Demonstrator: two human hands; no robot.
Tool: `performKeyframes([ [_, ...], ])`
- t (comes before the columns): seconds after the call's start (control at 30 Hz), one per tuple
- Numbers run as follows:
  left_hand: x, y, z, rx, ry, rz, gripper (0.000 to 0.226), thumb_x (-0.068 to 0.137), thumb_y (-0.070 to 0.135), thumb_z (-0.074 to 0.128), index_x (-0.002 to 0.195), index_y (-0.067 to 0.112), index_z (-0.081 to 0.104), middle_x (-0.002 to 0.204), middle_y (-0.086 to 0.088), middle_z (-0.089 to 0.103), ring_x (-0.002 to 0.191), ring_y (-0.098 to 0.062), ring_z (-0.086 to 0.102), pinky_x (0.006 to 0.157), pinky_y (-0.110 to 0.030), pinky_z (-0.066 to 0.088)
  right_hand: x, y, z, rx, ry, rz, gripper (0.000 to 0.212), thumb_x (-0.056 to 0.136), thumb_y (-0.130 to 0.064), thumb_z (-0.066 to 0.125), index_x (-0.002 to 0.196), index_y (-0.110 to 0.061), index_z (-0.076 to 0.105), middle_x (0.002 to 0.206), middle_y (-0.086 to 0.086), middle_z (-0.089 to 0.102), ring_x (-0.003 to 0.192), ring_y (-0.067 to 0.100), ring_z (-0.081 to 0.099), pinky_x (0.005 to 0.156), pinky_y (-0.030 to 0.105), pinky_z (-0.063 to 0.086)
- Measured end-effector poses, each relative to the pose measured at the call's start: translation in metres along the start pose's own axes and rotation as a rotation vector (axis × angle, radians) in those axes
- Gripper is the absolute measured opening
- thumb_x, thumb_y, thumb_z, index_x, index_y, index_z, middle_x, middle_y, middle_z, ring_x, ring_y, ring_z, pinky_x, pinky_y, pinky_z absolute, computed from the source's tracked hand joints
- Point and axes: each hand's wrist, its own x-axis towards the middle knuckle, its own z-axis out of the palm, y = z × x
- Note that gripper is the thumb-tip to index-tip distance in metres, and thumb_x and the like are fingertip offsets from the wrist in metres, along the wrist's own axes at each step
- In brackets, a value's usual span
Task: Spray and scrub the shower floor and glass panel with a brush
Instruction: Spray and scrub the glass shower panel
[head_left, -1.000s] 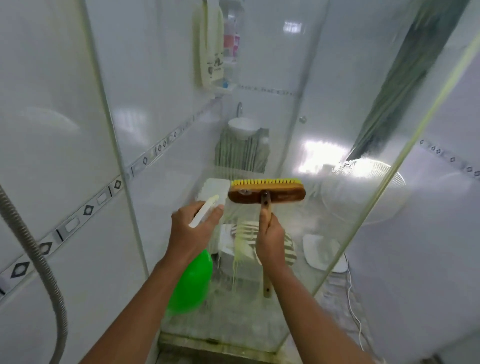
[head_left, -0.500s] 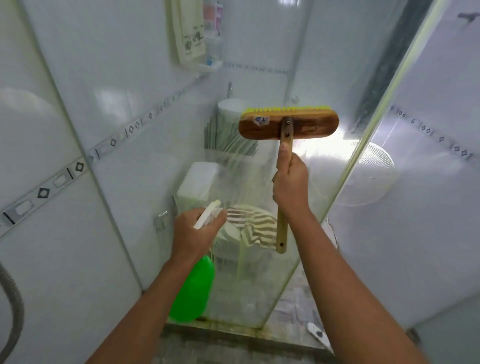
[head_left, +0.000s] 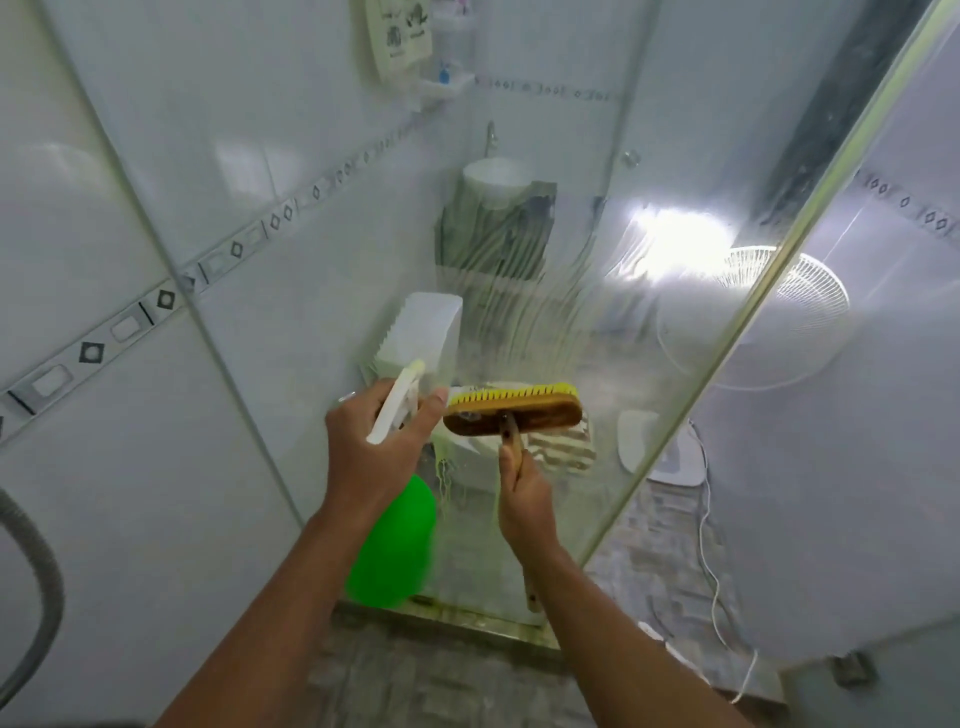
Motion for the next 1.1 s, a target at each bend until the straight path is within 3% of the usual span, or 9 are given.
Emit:
performKeyframes([
  [0.1, 0.0, -0.001, 0.001, -0.003, -0.003, 0.004, 0.029, 0.089, 0.039, 0.08, 0.08, 0.011, 0.076, 0.066, -0.006, 0.071, 0.061, -0.024, 0.065, 0.051, -0.021, 0.047, 0.028, -0.055, -0.018, 0.052, 0.111, -0.167, 0.05, 0.101, -0.052, 0.033, 0.108, -0.012, 0.063, 0.083, -0.001, 0.065, 0.077, 0.016, 0.063, 0.066, 0.032, 0.049],
  [0.27, 0.001, 0.006, 0.013, -0.054, -0.021, -0.001, 0.056, 0.08, 0.059, 0.073, 0.081, 0.003, 0.074, 0.071, -0.019, 0.072, 0.068, -0.036, 0.068, 0.06, -0.043, 0.053, 0.078, -0.157, -0.078, 0.282, 0.284, -0.332, 0.03, 0.104, -0.045, 0.035, 0.081, -0.031, 0.05, 0.06, -0.011, 0.044, 0.052, 0.006, 0.045, 0.049, 0.027, 0.038],
  [0.4, 0.011, 0.02, 0.022, -0.082, -0.046, 0.034, 0.039, 0.089, 0.041, 0.08, 0.081, 0.003, 0.074, 0.071, -0.017, 0.073, 0.069, -0.038, 0.069, 0.058, -0.037, 0.052, 0.071, -0.124, -0.08, 0.252, 0.268, -0.304, 0.029, 0.103, -0.046, 0.035, 0.082, -0.033, 0.051, 0.062, -0.011, 0.048, 0.054, 0.003, 0.047, 0.051, 0.023, 0.039],
  [0.5, 0.016, 0.035, 0.027, -0.108, -0.056, 0.064, 0.047, 0.087, 0.051, 0.076, 0.083, 0.004, 0.076, 0.072, -0.014, 0.074, 0.068, -0.031, 0.07, 0.053, -0.023, 0.05, 0.036, -0.05, -0.052, 0.189, 0.217, -0.155, 0.048, 0.099, -0.061, 0.032, 0.088, -0.023, 0.06, 0.071, -0.008, 0.06, 0.065, 0.006, 0.057, 0.06, 0.029, 0.046],
  [0.6, 0.022, 0.051, 0.034, -0.125, -0.074, 0.1, 0.051, 0.085, 0.055, 0.074, 0.083, 0.004, 0.076, 0.072, -0.016, 0.074, 0.07, -0.033, 0.071, 0.061, -0.038, 0.055, 0.018, -0.01, -0.041, 0.202, 0.168, -0.01, 0.061, 0.093, -0.073, 0.03, 0.088, -0.021, 0.062, 0.074, -0.008, 0.061, 0.069, 0.007, 0.059, 0.063, 0.031, 0.045],
  [0.7, 0.031, 0.063, 0.039, -0.122, -0.073, 0.13, 0.053, 0.083, 0.058, 0.07, 0.079, 0.005, 0.075, 0.072, -0.015, 0.073, 0.068, -0.033, 0.069, 0.061, -0.041, 0.052, 0.025, -0.044, -0.063, 0.201, 0.202, -0.066, 0.056, 0.096, -0.067, 0.031, 0.082, -0.021, 0.059, 0.066, 0.0, 0.059, 0.061, 0.012, 0.058, 0.055, 0.038, 0.047],
  [0.8, 0.038, 0.072, 0.045, -0.122, -0.076, 0.143, 0.056, 0.084, 0.062, 0.072, 0.078, 0.006, 0.073, 0.071, -0.015, 0.072, 0.067, -0.034, 0.068, 0.061, -0.044, 0.054, 0.052, -0.128, -0.111, 0.224, 0.201, -0.225, 0.04, 0.102, -0.049, 0.033, 0.079, -0.028, 0.057, 0.056, -0.009, 0.052, 0.051, 0.002, 0.052, 0.048, 0.021, 0.04],
  [0.97, 0.049, 0.095, 0.053, -0.135, -0.087, 0.145, 0.033, 0.089, 0.041, 0.078, 0.079, 0.01, 0.076, 0.071, -0.012, 0.073, 0.065, -0.024, 0.067, 0.052, -0.02, 0.049, 0.102, -0.237, -0.185, 0.218, 0.379, -0.349, 0.049, 0.103, -0.051, 0.031, 0.065, -0.022, 0.043, 0.054, -0.011, 0.04, 0.046, 0.005, 0.039, 0.045, 0.023, 0.035],
  [1.1, 0.053, 0.115, 0.053, -0.183, -0.095, 0.178, 0.047, 0.083, 0.057, 0.076, 0.08, 0.01, 0.077, 0.071, -0.01, 0.073, 0.067, -0.02, 0.067, 0.052, -0.016, 0.048, 0.087, -0.209, -0.175, 0.215, 0.327, -0.325, 0.046, 0.104, -0.048, 0.032, 0.068, -0.023, 0.046, 0.053, -0.012, 0.045, 0.047, 0.001, 0.044, 0.047, 0.018, 0.036],
])
